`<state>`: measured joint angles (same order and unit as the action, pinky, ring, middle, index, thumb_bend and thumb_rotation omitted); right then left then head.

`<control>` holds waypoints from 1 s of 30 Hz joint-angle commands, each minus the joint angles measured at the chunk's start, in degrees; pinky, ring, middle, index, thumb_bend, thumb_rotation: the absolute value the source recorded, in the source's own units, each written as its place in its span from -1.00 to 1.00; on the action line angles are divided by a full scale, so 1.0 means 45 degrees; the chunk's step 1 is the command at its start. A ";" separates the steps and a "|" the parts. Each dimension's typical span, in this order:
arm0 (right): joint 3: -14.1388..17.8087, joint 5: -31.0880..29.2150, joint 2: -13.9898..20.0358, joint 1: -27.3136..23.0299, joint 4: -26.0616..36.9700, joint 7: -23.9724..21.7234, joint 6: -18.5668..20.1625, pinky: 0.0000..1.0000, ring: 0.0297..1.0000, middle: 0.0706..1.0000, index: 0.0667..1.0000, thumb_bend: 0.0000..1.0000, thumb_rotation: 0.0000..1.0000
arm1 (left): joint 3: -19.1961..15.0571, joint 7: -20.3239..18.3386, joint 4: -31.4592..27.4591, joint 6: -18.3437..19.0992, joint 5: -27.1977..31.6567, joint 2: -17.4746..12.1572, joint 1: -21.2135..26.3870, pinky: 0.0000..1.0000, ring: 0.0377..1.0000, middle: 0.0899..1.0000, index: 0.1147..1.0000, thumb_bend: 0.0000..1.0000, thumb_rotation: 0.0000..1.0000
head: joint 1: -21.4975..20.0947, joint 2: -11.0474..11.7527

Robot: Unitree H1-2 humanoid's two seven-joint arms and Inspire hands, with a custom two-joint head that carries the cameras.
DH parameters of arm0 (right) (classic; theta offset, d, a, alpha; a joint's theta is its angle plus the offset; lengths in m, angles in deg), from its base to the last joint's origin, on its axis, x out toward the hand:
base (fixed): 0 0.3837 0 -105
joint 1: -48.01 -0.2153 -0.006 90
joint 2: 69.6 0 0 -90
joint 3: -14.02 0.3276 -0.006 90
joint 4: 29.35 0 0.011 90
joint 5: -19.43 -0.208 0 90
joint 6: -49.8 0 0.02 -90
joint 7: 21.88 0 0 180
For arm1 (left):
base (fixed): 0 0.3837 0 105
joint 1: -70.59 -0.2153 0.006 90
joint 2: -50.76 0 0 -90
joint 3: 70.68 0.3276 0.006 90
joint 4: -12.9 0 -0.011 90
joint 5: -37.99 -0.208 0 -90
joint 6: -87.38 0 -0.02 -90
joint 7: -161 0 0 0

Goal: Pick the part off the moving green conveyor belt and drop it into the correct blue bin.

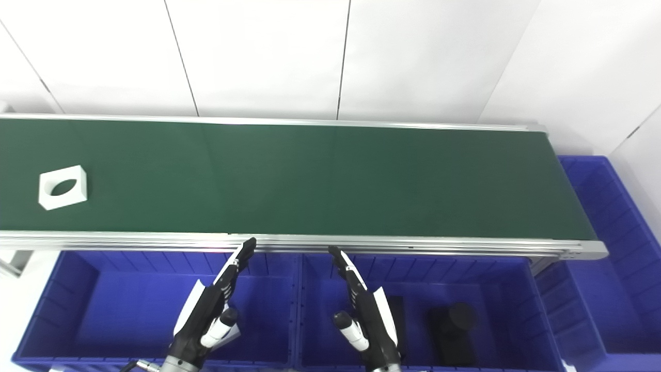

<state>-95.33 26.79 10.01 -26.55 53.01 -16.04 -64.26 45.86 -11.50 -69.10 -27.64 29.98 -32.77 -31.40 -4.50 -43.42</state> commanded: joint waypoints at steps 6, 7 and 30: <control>0.0023 -0.0334 0.0351 -0.0029 0.0173 0.0043 -0.0635 0.94 0.93 0.94 0.91 0.90 1.00 | 0.0446 0.0460 0.0495 -0.0423 -0.0047 0.0205 0.0399 0.98 0.97 0.95 0.91 0.72 0.97 | 0.1402 0.0469; 0.0041 -0.0378 0.0396 -0.0033 0.0129 0.0048 -0.0635 0.93 0.92 0.94 0.91 0.90 1.00 | 0.0517 0.0555 0.0602 -0.0423 -0.0101 0.0241 0.0422 0.98 0.97 0.95 0.90 0.73 0.97 | 0.1666 0.0641; 0.0313 -0.0914 0.0710 -0.0149 -0.0641 -0.0351 -0.0637 0.95 0.92 0.95 0.92 0.91 1.00 | 0.2465 0.3042 0.2009 -0.0423 -0.0542 0.0096 0.1223 0.93 0.93 0.92 0.86 0.77 0.92 | 0.2659 0.2292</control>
<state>-94.05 22.84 13.28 -26.79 48.99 -17.39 -64.29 56.48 1.02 -59.45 -27.64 27.50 -32.01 -27.11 7.38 -33.05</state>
